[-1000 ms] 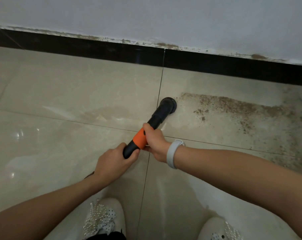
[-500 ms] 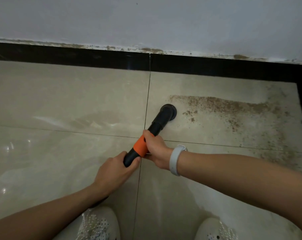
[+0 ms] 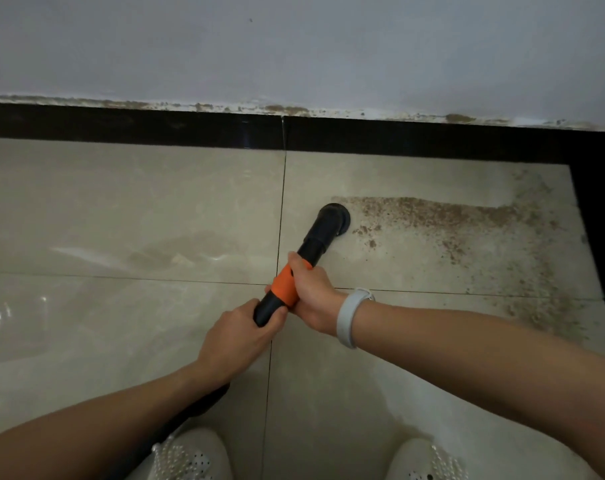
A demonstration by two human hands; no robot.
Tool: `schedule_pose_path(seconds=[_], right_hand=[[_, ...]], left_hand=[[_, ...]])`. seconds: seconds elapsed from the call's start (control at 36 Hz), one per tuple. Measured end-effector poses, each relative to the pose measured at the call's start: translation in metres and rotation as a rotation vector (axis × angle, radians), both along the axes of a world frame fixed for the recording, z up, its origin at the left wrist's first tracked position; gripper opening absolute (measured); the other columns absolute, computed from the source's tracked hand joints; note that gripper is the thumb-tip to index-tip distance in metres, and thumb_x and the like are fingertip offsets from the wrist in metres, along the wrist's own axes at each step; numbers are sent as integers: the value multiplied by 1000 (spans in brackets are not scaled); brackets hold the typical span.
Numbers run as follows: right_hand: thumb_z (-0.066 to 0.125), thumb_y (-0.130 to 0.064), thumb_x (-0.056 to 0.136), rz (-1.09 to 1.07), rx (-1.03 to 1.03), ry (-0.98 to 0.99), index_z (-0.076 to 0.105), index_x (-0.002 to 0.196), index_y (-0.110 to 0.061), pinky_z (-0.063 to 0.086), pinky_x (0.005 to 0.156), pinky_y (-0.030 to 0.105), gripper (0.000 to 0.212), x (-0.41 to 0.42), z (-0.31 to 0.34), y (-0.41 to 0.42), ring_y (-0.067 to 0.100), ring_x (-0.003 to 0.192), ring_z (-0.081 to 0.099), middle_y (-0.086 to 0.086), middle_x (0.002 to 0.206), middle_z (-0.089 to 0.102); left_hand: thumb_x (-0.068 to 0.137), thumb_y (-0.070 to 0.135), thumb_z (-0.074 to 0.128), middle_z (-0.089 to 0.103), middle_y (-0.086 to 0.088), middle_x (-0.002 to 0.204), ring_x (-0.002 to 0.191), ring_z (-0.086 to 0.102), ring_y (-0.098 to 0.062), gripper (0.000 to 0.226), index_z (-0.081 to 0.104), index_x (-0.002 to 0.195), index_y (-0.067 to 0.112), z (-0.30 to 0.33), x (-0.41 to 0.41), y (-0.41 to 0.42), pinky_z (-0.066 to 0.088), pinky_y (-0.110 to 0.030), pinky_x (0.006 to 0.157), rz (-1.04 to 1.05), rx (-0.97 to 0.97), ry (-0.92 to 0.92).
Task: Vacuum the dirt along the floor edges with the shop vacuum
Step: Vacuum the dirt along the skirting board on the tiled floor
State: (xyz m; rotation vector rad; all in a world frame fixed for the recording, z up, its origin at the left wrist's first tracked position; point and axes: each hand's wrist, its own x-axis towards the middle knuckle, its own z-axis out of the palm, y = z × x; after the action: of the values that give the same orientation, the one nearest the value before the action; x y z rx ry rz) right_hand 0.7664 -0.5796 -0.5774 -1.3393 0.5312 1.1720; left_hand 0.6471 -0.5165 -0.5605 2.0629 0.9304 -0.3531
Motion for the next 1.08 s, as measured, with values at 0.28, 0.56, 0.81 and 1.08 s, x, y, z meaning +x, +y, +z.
schedule_pose_path(seconds=[0.28,0.56,0.81,1.08], right_hand=[[52,-33,97,45,-25,-101,42,100,-8,52,90,50,27,46,20,26,36,97,62,10,90,51],[50,-32,98,-27,-75,-65,41,84,-13,54,88,52,26,40,4,-1,31,80,62,9,82,52],[49,-29,100,-130,-71,-114,41,87,-12,53,88,51,23,77,9,-26,27,67,59,9,79,51],[50,-34,99,-154,-94,-93,42,91,-14,55,85,48,23,68,-4,-36,27,69,63,9,82,56]], left_hand=[[87,53,53,60,-5,57,45,59,-24,40,55,72,16,1,47,6,53,-39,57,146,-46,-76],[87,50,55,58,-3,54,41,55,-20,38,56,74,15,-2,42,-6,50,-35,51,35,-84,-59],[86,52,54,57,-2,53,40,56,-20,40,55,73,14,2,85,-22,49,-33,49,-40,-140,-76],[87,52,55,59,-2,54,41,56,-19,40,58,75,14,-1,80,-23,52,-35,52,-108,-116,-50]])
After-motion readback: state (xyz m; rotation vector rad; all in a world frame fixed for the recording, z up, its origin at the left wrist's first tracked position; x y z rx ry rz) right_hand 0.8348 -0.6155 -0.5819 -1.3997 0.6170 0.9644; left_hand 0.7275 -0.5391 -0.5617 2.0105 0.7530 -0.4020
